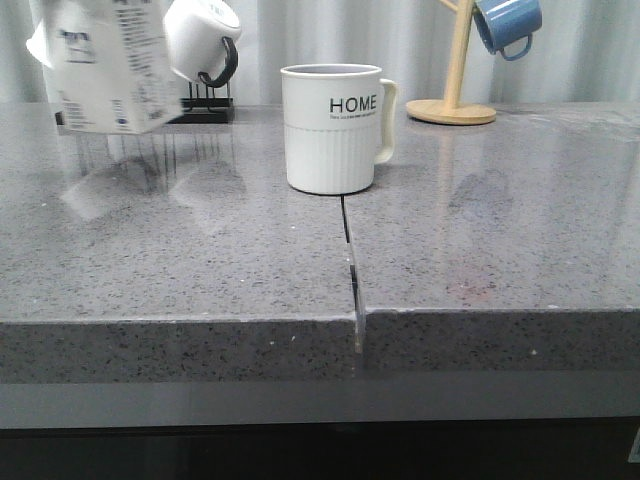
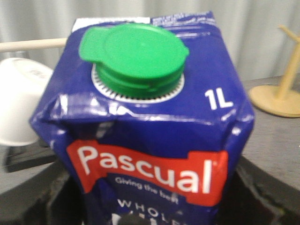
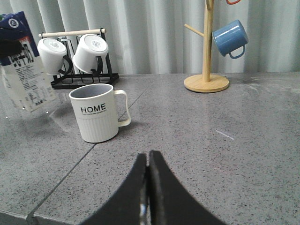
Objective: Place milk next to cup
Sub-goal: 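Carry the carton beside the mug and set it down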
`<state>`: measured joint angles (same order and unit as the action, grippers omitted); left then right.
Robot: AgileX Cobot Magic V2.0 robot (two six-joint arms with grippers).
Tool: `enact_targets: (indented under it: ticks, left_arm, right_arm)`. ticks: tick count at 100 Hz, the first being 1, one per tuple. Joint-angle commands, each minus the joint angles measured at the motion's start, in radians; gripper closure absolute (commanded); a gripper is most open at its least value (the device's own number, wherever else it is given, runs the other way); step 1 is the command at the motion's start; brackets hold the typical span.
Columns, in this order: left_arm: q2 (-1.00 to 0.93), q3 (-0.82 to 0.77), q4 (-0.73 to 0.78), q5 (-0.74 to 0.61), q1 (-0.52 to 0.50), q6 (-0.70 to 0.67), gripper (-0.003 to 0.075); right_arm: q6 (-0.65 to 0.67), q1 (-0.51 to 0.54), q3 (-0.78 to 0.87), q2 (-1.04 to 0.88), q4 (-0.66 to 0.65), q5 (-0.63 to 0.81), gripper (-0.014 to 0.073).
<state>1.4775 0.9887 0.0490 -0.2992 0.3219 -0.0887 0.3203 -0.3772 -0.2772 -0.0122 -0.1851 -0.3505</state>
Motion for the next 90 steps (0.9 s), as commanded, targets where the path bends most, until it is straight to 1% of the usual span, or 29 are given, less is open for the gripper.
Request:
enact_targets:
  ticks: [1,28,56,64,67,71,72,74,79,81,85,90]
  left_arm:
    - [-0.014,0.038,-0.030,-0.117,0.050,0.000,0.0563]
    - [0.075,0.098,-0.062,-0.124,0.145,0.000,0.0563]
    - [0.139,0.127,-0.064,-0.123,0.199,-0.002,0.0563]
    - [0.143,0.127,-0.064,-0.121,0.200,-0.002,0.0556]
    - [0.143,0.127,-0.064,-0.115,0.200,-0.002,0.0538]
    - [0.143,0.127,-0.064,-0.115,0.200,-0.002,0.0482]
    - [0.143,0.127,-0.064,-0.115,0.200,-0.002,0.0456]
    - [0.143,0.127,-0.064,-0.115,0.200,-0.002,0.0428]
    - [0.143,0.127,-0.064,-0.115,0.200,-0.002,0.0299]
    - [0.143,0.127,-0.064,-0.115,0.200,-0.002,0.0266]
    - [0.140,0.127,-0.062,-0.112,0.202,-0.002,0.0167]
    - [0.137,0.127,-0.062,-0.110,0.204,-0.002,0.0106]
  right_arm:
    - [-0.005,0.003,-0.023,-0.001,-0.007,0.077,0.0662]
    - [-0.005,0.003,-0.023,-0.001,-0.007,0.077,0.0662]
    - [-0.005,0.003,-0.023,-0.001,-0.007,0.077,0.0662]
    - [-0.005,0.003,-0.023,-0.001,-0.007,0.077,0.0662]
    - [-0.005,0.003,-0.023,-0.001,-0.007,0.077,0.0662]
    - [-0.005,0.003,-0.023,-0.001,-0.007,0.077,0.0662]
    - [-0.005,0.003,-0.023,-0.001,-0.007,0.077,0.0662]
    - [-0.005,0.003,-0.023,-0.001,-0.007,0.077,0.0662]
    - [-0.005,0.003,-0.023,-0.001,-0.007,0.077,0.0662]
    - [-0.005,0.003,-0.023,-0.001,-0.007,0.077,0.0662]
    - [-0.005,0.003,-0.023,-0.001,-0.007,0.077,0.0662]
    - [-0.005,0.003,-0.023,-0.001,-0.007,0.077,0.0662]
